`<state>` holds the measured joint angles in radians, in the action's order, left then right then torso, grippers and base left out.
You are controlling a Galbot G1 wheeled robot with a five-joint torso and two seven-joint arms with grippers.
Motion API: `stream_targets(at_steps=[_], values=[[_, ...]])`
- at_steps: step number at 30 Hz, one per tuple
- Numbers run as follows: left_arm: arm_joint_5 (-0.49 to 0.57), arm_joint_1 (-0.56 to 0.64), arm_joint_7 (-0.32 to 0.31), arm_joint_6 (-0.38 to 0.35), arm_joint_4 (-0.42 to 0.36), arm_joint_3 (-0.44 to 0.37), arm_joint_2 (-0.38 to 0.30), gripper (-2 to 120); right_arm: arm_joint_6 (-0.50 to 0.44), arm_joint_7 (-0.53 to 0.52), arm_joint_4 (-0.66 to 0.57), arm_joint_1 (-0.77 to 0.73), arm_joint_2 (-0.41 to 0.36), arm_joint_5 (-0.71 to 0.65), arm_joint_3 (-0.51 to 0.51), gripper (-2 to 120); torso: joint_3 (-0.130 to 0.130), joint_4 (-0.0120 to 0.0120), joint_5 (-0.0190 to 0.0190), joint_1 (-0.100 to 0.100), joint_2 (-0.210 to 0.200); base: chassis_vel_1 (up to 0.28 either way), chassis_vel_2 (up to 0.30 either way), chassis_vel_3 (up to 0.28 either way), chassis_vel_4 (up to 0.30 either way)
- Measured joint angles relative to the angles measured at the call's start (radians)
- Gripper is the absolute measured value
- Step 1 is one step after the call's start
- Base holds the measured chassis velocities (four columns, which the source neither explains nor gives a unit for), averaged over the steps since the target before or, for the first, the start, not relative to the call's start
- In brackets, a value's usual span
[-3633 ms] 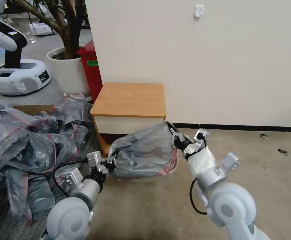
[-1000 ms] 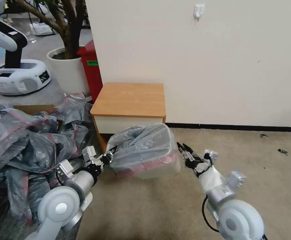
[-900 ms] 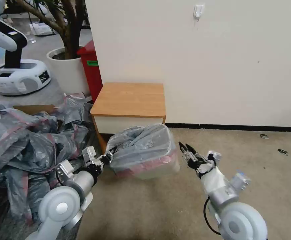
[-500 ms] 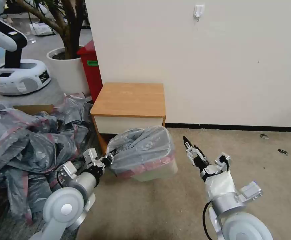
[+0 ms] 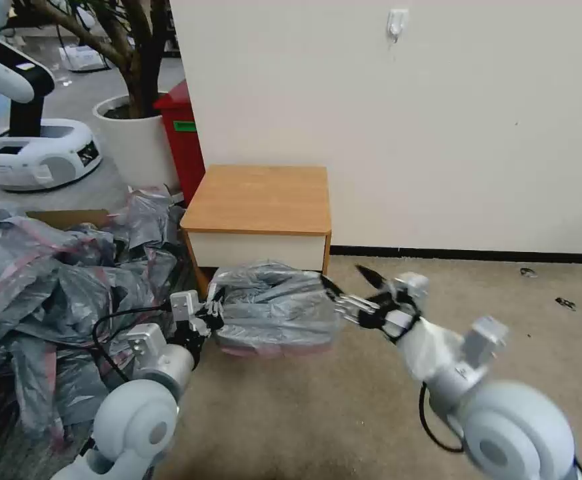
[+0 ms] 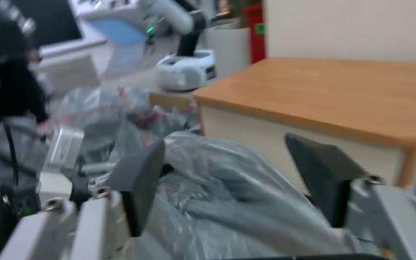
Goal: Pick up the garbage bag from the table and place it over the trash can.
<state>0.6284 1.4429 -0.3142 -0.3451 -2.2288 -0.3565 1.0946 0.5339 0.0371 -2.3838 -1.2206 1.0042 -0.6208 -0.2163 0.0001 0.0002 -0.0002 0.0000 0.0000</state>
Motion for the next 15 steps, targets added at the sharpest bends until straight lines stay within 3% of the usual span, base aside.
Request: stream_targets(at_steps=[1, 3, 7, 15], values=[[-0.040, 0.002, 0.010, 0.007, 0.000, 0.007, -0.001, 5, 0.007, 0.004, 0.032, 0.070, -0.024, 0.047, 0.071, 59, 0.000, -0.0001, 0.0000, 0.000, 0.000, 0.000, 0.000, 0.000, 0.000], [-0.053, 0.002, 0.014, 0.009, 0.000, 0.009, -0.001, 5, 0.008, 0.007, 0.040, 0.086, -0.028, 0.059, 0.088, 58, 0.000, 0.0000, 0.0001, 0.000, 0.000, 0.000, 0.000, 0.000, 0.000], [-0.124, -0.001, 0.024, 0.016, 0.003, 0.027, 0.001, 5, 0.077, 0.012, 0.122, 0.231, -0.033, 0.150, 0.245, 38, 0.000, -0.0001, 0.0001, 0.000, 0.000, 0.000, 0.000, 0.000, 0.000], [-0.160, -0.011, 0.031, 0.017, 0.006, 0.038, 0.006, 5, 0.177, -0.028, 0.186, 0.330, -0.010, 0.181, 0.345, 15, 0.000, -0.0003, 0.0001, 0.000, 0.000, 0.000, 0.000, 0.000, 0.000]])
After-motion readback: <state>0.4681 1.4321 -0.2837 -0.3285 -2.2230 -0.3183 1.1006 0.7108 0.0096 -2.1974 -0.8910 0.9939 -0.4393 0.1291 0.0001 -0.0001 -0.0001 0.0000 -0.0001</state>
